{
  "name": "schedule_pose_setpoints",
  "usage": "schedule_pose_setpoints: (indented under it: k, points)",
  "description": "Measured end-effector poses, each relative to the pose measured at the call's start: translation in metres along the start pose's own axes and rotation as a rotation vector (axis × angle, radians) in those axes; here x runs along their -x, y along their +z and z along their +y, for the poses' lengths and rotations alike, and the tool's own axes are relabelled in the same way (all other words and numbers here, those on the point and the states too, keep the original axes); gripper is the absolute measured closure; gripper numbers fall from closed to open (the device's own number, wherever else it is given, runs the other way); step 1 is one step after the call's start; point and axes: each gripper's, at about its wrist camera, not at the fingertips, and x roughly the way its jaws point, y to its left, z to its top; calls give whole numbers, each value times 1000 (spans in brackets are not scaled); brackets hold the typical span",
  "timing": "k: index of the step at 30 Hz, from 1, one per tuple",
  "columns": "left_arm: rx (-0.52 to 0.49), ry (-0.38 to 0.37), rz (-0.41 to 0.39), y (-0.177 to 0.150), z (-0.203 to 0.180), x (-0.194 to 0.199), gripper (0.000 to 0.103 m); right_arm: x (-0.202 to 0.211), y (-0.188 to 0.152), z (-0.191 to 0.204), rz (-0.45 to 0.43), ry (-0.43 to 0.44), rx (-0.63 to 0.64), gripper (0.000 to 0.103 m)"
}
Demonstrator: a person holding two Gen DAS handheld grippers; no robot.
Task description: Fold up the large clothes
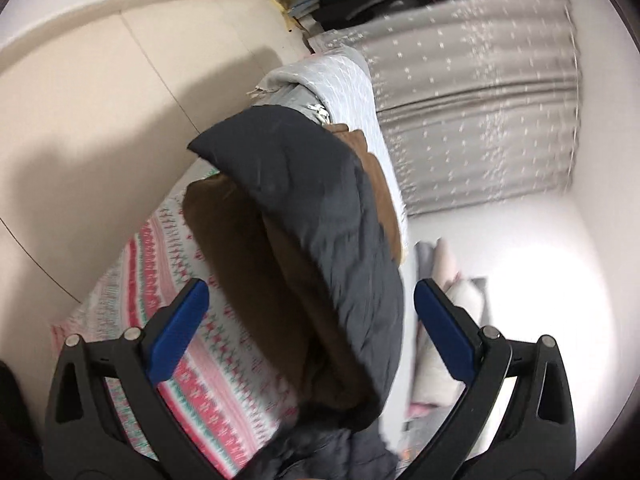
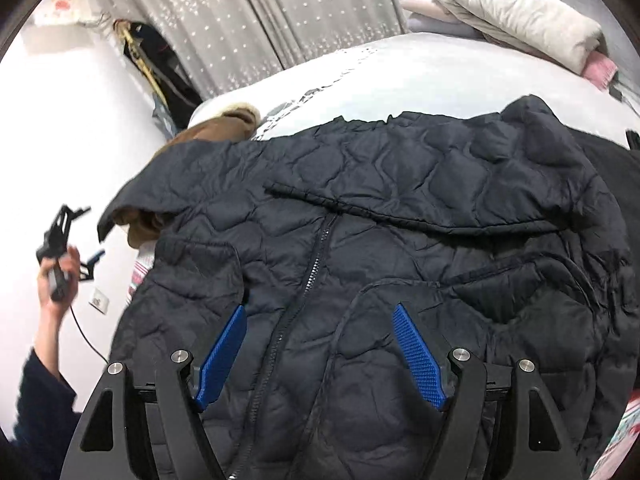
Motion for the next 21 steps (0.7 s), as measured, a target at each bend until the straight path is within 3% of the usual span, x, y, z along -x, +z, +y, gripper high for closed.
schedule_pose_setpoints:
  k: [4, 7, 9, 10, 14, 18, 21]
  points:
    - [29, -42, 24, -1, -4, -24, 2, -7, 0, -8, 18, -6, -16, 26]
    - [43, -24, -16, 8, -5, -33, 10, -12, 3, -11, 20, -15, -24, 26]
    - [29, 28, -55, 8, -8, -33, 30, -13, 3, -11, 20, -15, -23, 26]
    - [6, 59, -68, 7, -11, -32, 56, -13, 3, -11, 19, -17, -18, 26]
    - [-85, 75, -136, 3, -33, -20, 89, -13, 5, -14, 12, -52, 12, 26]
    - [-238, 101, -259, -7, -74, 8, 91, -9, 9, -25, 0, -46, -27, 26]
    - [-388, 80, -333, -26, -114, 27, 91, -1, 13, -28, -21, -32, -40, 26]
